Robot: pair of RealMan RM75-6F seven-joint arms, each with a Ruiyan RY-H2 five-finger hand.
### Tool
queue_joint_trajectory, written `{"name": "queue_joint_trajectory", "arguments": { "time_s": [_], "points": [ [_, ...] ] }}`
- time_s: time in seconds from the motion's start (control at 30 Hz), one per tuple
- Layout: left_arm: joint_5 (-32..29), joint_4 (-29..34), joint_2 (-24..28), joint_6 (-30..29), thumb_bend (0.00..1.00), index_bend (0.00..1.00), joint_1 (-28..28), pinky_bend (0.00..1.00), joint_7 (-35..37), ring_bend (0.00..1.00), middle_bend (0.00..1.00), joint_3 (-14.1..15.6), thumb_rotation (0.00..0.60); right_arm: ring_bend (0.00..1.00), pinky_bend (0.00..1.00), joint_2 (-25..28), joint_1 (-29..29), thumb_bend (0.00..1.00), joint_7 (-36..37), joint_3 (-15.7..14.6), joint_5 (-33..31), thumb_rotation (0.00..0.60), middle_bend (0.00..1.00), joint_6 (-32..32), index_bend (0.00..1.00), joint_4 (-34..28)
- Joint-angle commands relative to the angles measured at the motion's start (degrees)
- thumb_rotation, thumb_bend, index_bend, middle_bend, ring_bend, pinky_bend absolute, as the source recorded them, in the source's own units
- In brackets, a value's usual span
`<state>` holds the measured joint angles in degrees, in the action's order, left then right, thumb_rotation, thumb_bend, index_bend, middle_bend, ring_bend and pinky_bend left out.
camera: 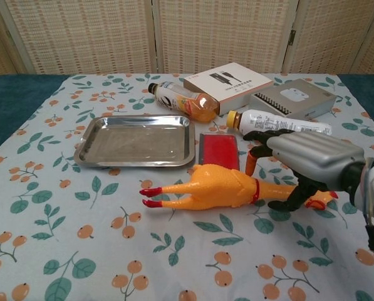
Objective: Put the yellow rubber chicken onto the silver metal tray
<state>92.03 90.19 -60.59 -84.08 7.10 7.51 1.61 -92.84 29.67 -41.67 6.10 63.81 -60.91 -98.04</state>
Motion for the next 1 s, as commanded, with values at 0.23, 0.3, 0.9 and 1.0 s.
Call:
{"name": "queue_joint_trajectory", "arguments": {
  "time_s": [0.23,0.3,0.9,1.0],
  "points": [
    [-0.1,-0.3,0.4,0.1,0.45,0.0,0.0,0.1,1.1,0.0,0.0,0.0,0.6,0.0,0.0,-2.0,0.7,0.21,-0.9,-0.5,-3.3,0.6,0.0,-0.5,0.38,3.8],
    [0.1,-0.2,0.5,0.1,0.45,0.0,0.0,0.1,1.0,0.0,0.0,0.0,0.6,0.0,0.0,-2.9,1.1,0.21,-0.8,-0.4,-4.6,0.6,0.0,-0.1,0.38,5.2],
    [-0.3,-0.4,0.6,0.3,0.45,0.0,0.0,0.1,1.6,0.0,0.0,-0.1,0.6,0.28,0.51,-5.8,1.6,0.21,3.4,-0.3,-5.3,0.6,0.36,-1.6,0.74,8.9],
    [-0.2,-0.4,0.6,0.4,0.45,0.0,0.1,0.1,1.6,0.0,0.0,-0.1,0.6,0.44,0.65,-5.8,1.5,0.22,3.7,-0.4,-5.0,0.6,0.46,-2.2,0.8,8.8]
  ]
}}
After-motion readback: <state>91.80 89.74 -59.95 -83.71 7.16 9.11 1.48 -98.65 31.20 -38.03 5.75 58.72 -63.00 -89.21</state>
